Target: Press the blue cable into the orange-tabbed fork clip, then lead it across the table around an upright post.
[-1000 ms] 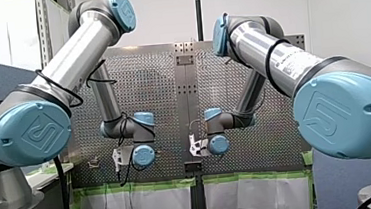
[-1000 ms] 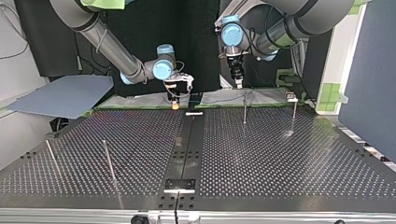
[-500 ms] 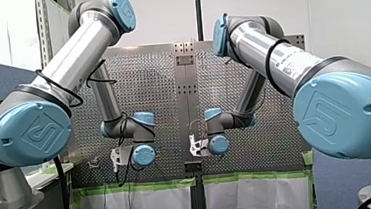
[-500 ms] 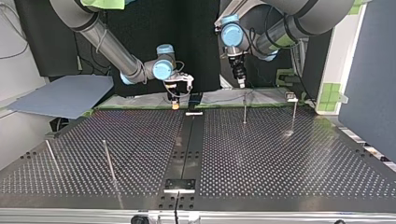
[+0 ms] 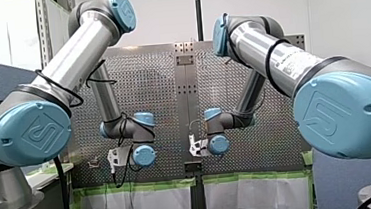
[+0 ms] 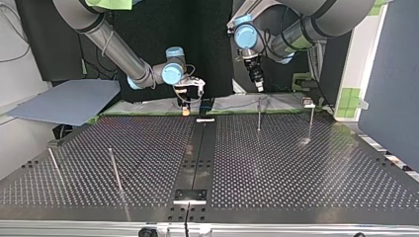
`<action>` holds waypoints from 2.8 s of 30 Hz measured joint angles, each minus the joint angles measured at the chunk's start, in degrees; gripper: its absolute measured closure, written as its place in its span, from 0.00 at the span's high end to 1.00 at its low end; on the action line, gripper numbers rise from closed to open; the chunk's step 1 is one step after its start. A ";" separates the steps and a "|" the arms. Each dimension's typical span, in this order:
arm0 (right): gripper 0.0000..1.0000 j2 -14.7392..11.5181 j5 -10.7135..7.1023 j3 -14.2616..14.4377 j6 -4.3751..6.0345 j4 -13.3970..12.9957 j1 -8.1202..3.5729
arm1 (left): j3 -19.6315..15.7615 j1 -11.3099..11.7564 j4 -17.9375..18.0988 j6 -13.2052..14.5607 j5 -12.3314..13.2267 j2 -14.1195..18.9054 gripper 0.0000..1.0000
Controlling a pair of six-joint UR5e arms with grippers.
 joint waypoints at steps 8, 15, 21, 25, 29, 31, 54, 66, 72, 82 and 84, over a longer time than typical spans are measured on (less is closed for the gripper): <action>0.00 0.01 0.00 0.00 0.00 -0.03 -0.04 | 0.40 0.01 -0.35 -0.18 1.93 0.00 1.00; 0.00 0.01 0.00 0.01 0.00 -0.02 -0.04 | 0.57 0.08 -0.57 -0.42 3.29 -0.03 1.00; 0.00 0.02 0.00 0.00 0.00 -0.03 -0.04 | 0.53 0.09 -0.63 -0.85 4.17 -0.04 1.00; 0.00 0.01 -0.02 0.01 0.00 -0.01 -0.04 | 0.41 0.09 -0.61 -1.14 5.54 -0.03 1.00; 0.00 0.02 -0.06 0.01 0.00 0.07 -0.04 | 0.42 0.08 -0.40 -1.75 7.09 -0.02 1.00; 0.00 0.02 -0.10 0.02 0.00 0.13 -0.04 | 0.50 0.03 0.18 -2.11 8.19 -0.01 1.00; 0.00 0.03 -0.09 0.02 0.00 0.62 -0.12 | 3.70 0.69 -2.09 -2.49 16.55 -0.03 1.00; 0.00 0.01 -0.17 0.02 0.00 0.70 -0.11 | 6.93 1.79 -4.38 -1.04 16.07 -0.69 1.00; 0.00 0.02 -0.18 0.02 0.00 0.71 0.08 | 8.58 2.27 -2.96 -0.26 15.49 -3.78 1.00; 0.00 0.02 -0.17 0.01 0.00 0.65 0.22 | 11.96 3.75 -3.03 1.59 15.46 -5.65 1.00; 0.00 0.01 -0.18 0.01 0.00 0.63 0.22 | 12.35 3.96 -3.39 2.00 15.52 -5.69 1.00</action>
